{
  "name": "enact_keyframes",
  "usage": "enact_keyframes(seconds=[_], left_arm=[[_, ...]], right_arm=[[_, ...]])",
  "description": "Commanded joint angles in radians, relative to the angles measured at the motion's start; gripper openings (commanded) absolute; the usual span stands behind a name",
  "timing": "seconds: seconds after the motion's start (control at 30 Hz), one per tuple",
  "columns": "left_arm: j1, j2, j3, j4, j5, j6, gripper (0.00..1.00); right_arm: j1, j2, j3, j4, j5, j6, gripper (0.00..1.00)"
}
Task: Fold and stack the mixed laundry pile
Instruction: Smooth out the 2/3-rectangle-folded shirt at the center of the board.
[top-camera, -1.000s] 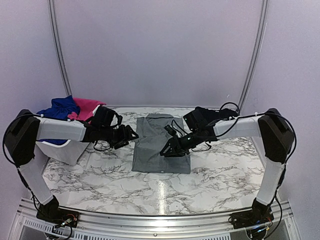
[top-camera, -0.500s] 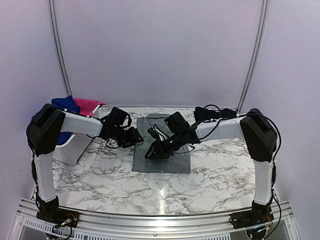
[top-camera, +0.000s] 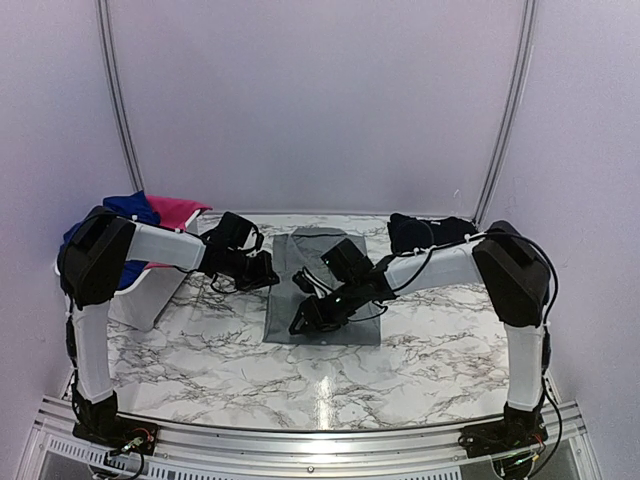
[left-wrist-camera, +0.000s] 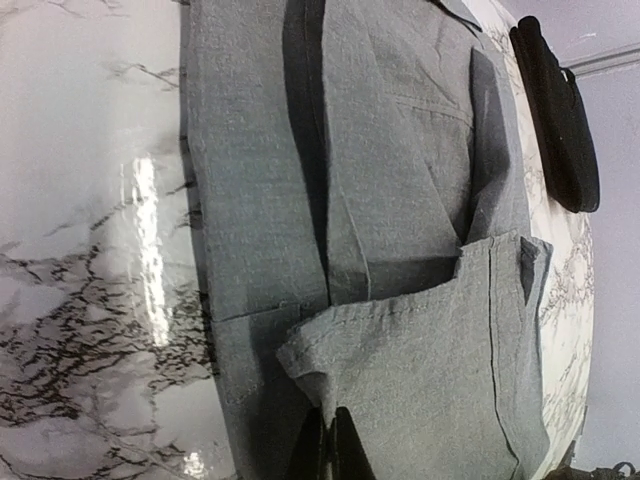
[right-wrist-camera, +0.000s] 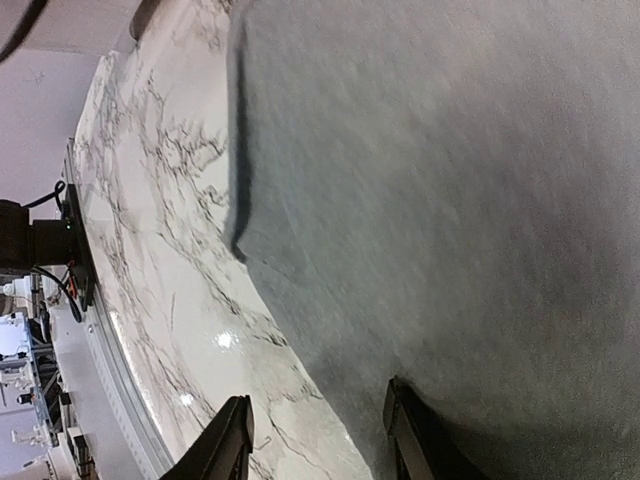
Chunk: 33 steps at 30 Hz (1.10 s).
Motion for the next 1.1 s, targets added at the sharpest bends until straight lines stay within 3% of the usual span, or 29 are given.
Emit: enact_keyframes(seconds=[0.0,0.13,0.23,0.33,0.6,0.73,0.93,1.07], left_arm=[[0.04,-0.009,0.03,0.009,-0.043,0.057,0.0],[0.05,0.03,0.073,-0.017,-0.052,0.094,0.03],[0.057,0.023,0.092,-0.05,-0.03,0.106,0.42],[0.058,-0.055,0.059,-0.06,-0.036,0.111,0.55],[0.047,-0.3,-0.197,-0.07,0.049,0.034,0.69],[-0.003,-0.359,-0.315,-0.002,0.083,0.033,0.78],[-0.041,-0.348,-0.404,0.21,0.139,0.005,0.96],[-0.048,-0.291,-0.391,0.327,0.177,-0.006,0.99]], right_arm=[[0.002,-0.007,-0.053,0.027,-0.071,0.007,0.44],[0.002,-0.049,-0.063,0.046,-0.142,0.002,0.45],[-0.002,-0.108,-0.045,0.058,-0.183,0.013,0.45],[-0.022,-0.174,-0.013,0.045,-0.198,0.017,0.46],[-0.219,-0.287,-0.102,-0.057,-0.111,-0.021,0.45],[-0.27,-0.276,-0.146,-0.013,-0.095,-0.034,0.45],[-0.28,-0.177,-0.121,0.108,-0.136,0.012,0.45],[-0.279,-0.12,-0.09,0.177,-0.163,0.05,0.44]])
